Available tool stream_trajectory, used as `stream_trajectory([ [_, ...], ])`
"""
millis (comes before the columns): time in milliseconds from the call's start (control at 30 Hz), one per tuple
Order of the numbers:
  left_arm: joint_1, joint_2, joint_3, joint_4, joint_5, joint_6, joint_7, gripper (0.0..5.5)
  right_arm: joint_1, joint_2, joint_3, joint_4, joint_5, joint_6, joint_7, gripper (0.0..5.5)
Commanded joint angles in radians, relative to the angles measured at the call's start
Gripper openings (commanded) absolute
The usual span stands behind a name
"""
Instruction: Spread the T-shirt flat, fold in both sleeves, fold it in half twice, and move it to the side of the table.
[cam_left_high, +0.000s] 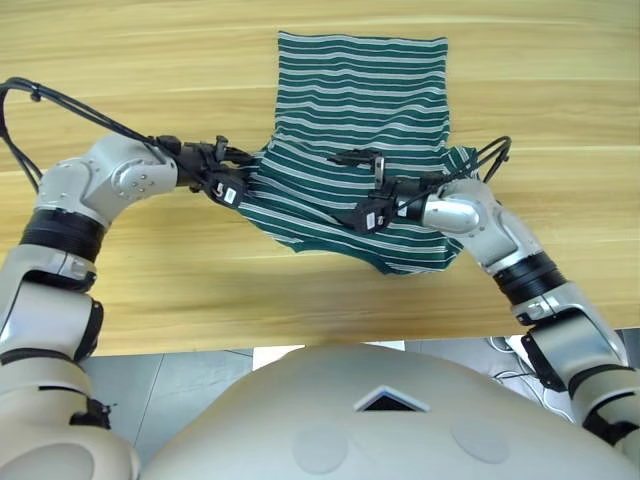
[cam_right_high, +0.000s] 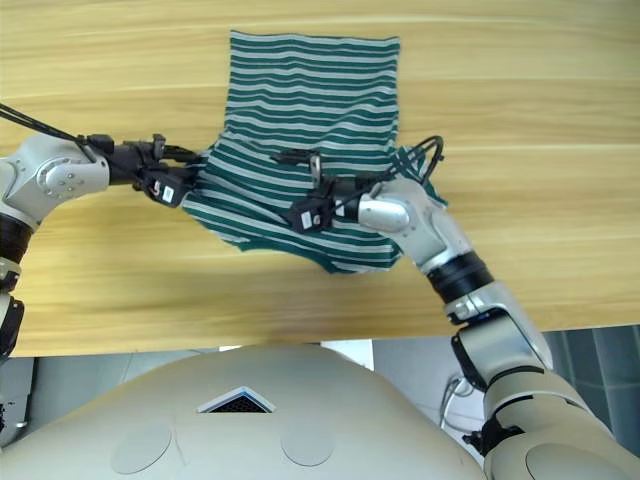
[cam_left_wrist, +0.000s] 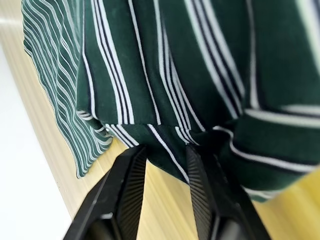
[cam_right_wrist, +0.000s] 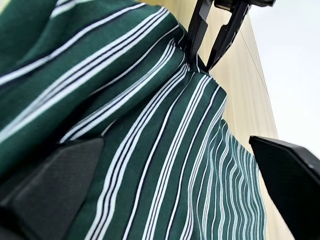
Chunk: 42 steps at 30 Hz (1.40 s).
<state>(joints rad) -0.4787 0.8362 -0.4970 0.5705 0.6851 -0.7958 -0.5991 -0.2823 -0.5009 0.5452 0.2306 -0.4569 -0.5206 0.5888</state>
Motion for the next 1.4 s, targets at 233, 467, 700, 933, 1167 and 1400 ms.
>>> stream_trajectory([
  [233,0.05,0.217,0.061,0.179,-0.146,-0.001,-0.127,1.46,0.053,-0.101,0.019,0.099,-0.072,0.049,0.035,5.35],
  [467,0.039,0.278,0.161,0.221,-0.26,0.0,-0.171,1.46,0.063,-0.119,0.014,0.082,-0.052,0.046,0.047,5.35],
  [700,0.077,0.183,0.213,0.058,-0.519,-0.048,-0.261,1.46,0.11,-0.153,0.015,-0.033,0.059,0.018,0.122,5.35],
  [933,0.128,-0.009,0.167,-0.182,-0.669,-0.007,-0.306,1.46,0.121,-0.2,-0.01,-0.038,0.058,0.034,0.132,5.35],
  [1167,0.151,-0.101,0.083,-0.101,-0.559,0.011,-0.346,1.46,0.126,-0.192,-0.035,-0.026,0.057,0.049,0.106,5.35],
  [1400,0.14,-0.131,0.035,0.016,-0.379,-0.02,-0.284,1.46,0.129,-0.19,-0.047,-0.03,0.062,0.049,0.106,5.35],
])
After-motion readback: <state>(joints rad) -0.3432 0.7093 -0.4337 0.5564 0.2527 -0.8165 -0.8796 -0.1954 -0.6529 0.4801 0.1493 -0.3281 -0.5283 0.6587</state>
